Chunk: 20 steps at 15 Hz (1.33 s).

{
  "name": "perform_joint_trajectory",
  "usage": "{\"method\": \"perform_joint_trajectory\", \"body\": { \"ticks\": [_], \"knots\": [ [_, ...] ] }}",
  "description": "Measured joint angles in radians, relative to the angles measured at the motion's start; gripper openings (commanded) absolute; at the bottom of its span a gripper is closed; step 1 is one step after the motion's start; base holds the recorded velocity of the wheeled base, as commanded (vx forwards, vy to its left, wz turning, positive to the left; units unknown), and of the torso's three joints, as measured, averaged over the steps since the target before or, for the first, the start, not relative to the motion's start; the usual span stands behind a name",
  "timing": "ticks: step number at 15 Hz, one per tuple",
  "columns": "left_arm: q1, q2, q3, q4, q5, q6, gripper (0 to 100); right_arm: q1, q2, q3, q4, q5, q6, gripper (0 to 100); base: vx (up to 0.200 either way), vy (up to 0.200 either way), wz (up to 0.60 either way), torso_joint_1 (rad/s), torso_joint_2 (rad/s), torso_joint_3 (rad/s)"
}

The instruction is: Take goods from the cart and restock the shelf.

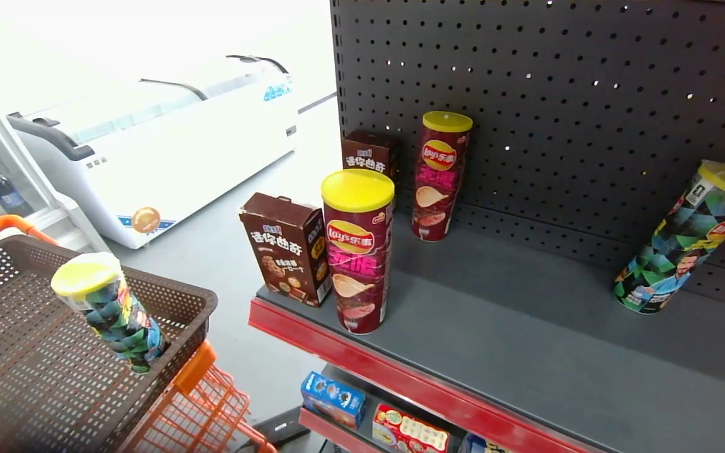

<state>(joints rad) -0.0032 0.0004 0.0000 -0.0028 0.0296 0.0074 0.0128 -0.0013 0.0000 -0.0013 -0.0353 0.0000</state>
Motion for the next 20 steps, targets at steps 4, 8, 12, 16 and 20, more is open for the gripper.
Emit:
{"method": "perform_joint_trajectory", "body": {
  "ticks": [4, 8, 12, 16, 20],
  "knots": [
    [0.000, 0.000, 0.000, 0.001, 0.001, 0.000, 100, 0.000, 0.000, 0.000, 0.000, 0.000, 0.000, 100, 0.000, 0.000, 0.00, 0.000, 0.00, 0.000],
    [-0.001, 0.039, -0.106, 0.039, 0.013, 0.052, 100, 0.000, 0.000, 0.000, 0.000, 0.000, 0.000, 100, 0.000, 0.000, 0.00, 0.000, 0.00, 0.000],
    [0.017, 0.327, -0.319, 0.041, 0.030, 0.079, 100, 0.000, 0.000, 0.000, 0.000, 0.000, 0.000, 100, 0.000, 0.000, 0.00, 0.000, 0.00, 0.000],
    [0.142, 0.653, -0.406, -0.029, -0.025, 0.089, 100, 0.001, 0.000, 0.000, 0.000, 0.000, 0.000, 100, 0.000, 0.000, 0.00, 0.000, 0.00, 0.000],
    [0.239, 0.998, -0.410, -0.293, -0.042, 0.153, 100, 0.000, 0.000, 0.000, 0.000, 0.000, 0.000, 100, 0.000, 0.000, 0.00, 0.000, 0.00, 0.000]
  ]
}}
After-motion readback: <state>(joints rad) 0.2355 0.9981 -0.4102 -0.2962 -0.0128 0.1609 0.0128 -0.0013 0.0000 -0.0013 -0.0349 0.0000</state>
